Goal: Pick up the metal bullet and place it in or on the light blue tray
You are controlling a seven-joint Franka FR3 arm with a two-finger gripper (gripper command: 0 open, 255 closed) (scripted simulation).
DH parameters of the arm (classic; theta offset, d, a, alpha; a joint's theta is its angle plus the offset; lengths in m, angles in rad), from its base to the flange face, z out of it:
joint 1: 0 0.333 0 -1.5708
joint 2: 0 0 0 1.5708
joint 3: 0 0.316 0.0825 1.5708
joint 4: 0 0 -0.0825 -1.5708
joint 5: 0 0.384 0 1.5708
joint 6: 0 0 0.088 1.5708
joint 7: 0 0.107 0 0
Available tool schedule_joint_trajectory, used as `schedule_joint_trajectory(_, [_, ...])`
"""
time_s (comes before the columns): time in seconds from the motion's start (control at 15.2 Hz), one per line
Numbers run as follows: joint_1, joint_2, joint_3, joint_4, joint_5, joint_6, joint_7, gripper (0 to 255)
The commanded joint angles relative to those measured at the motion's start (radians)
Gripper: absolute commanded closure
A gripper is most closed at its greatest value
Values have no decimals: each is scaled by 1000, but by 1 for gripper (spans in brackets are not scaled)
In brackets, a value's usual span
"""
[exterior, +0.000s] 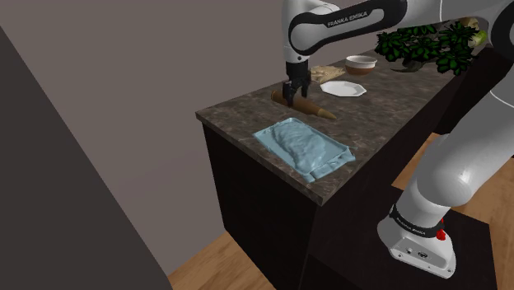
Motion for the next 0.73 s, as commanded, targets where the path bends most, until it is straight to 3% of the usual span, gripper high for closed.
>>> schedule_joint_trajectory(0.0, [-1,-1,-1,-28,-1,27,3,0])
schedule_joint_trajectory(0.53, [-1,-1,-2,-35,-2,35,3,0])
schedule_joint_trajectory(0.59, [-1,-1,-2,-35,-2,35,3,255])
schedule_joint_trajectory(0.66, [-1,-1,-2,-35,-2,35,3,255])
